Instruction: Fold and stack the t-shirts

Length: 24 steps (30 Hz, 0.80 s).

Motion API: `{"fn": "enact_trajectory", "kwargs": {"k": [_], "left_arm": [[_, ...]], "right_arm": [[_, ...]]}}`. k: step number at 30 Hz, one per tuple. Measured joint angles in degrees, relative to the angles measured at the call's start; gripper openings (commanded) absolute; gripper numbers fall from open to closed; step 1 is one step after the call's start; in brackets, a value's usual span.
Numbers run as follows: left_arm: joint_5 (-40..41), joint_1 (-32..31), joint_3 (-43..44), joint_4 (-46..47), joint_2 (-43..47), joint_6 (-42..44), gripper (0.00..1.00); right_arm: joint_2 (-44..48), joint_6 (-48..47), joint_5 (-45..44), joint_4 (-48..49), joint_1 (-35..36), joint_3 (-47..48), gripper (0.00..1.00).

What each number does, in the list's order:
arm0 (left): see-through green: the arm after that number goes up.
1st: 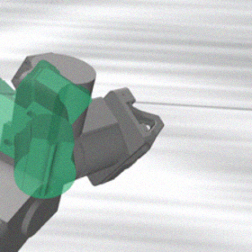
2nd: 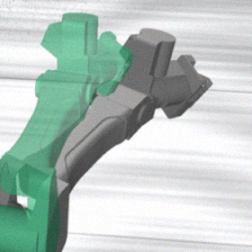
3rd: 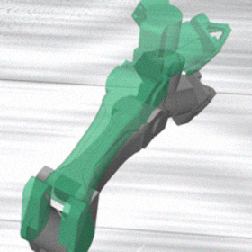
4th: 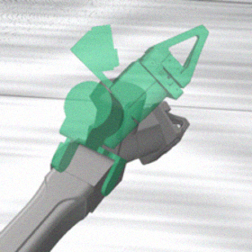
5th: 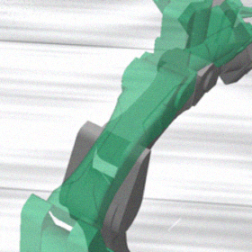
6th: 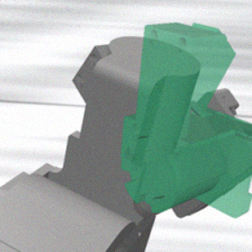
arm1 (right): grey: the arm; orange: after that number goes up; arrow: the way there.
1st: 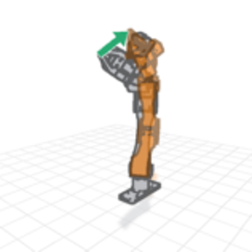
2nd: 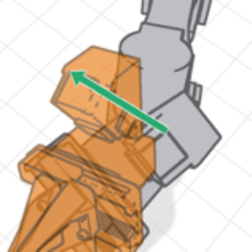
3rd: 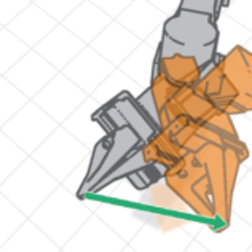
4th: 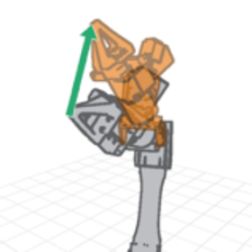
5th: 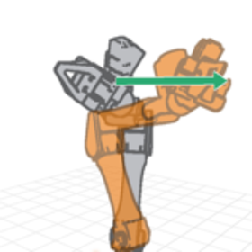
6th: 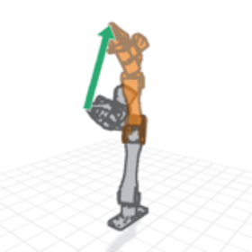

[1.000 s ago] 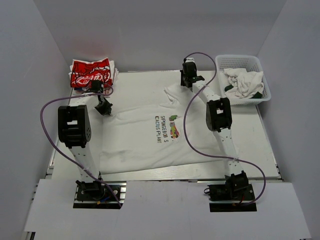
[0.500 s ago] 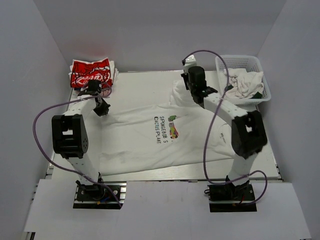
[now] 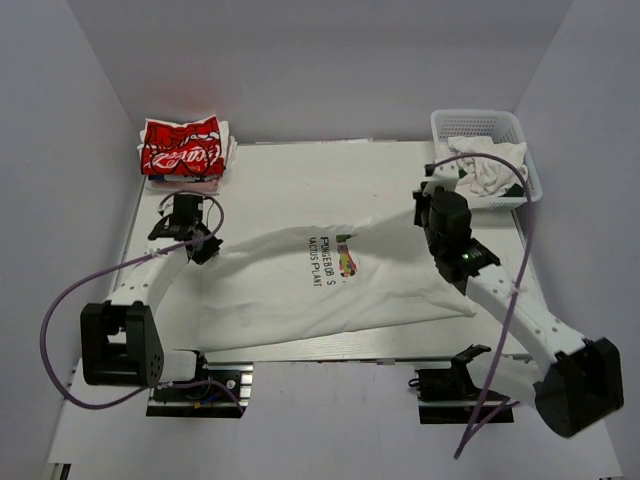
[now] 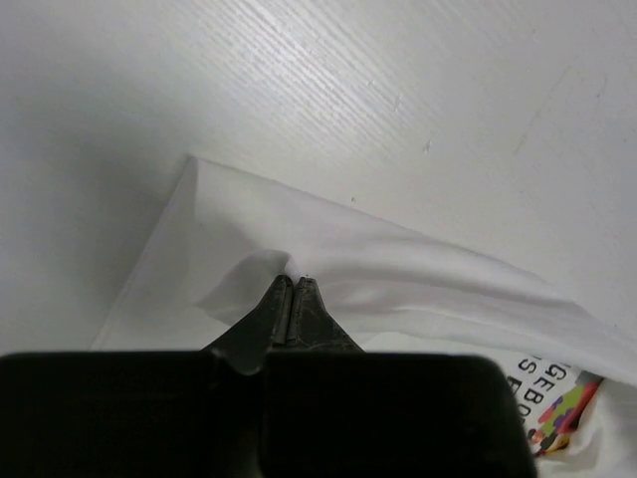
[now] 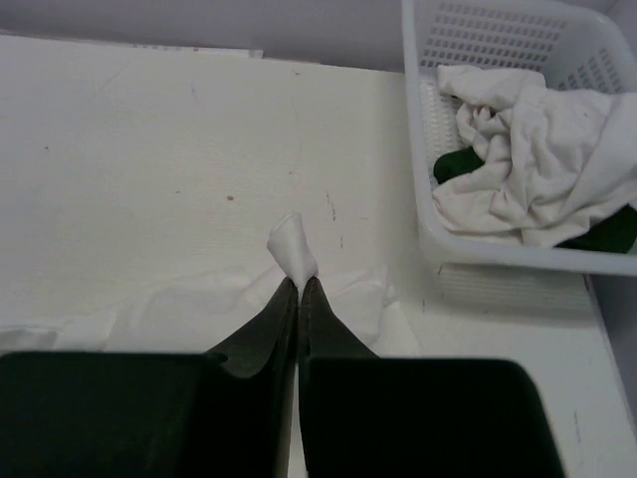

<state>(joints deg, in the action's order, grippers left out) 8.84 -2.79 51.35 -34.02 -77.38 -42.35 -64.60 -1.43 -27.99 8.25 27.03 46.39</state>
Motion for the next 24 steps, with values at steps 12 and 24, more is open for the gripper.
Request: {"fn": "enact_trajectory", "kwargs": {"k": [12, 24], "left_arm": [[2.19, -0.52, -8.55, -3.80, 7.78, -5.14, 0.00], [5.90, -0.72, -10.19, -11.21, 9.51, -10.62, 0.73]], "right_arm": [[16.26, 21.16, -5.53, -25.70, 1.29, -10.80, 0.00], [20.50, 49.92, -3.78, -50.21, 1.22, -14.47, 0.91]]}}
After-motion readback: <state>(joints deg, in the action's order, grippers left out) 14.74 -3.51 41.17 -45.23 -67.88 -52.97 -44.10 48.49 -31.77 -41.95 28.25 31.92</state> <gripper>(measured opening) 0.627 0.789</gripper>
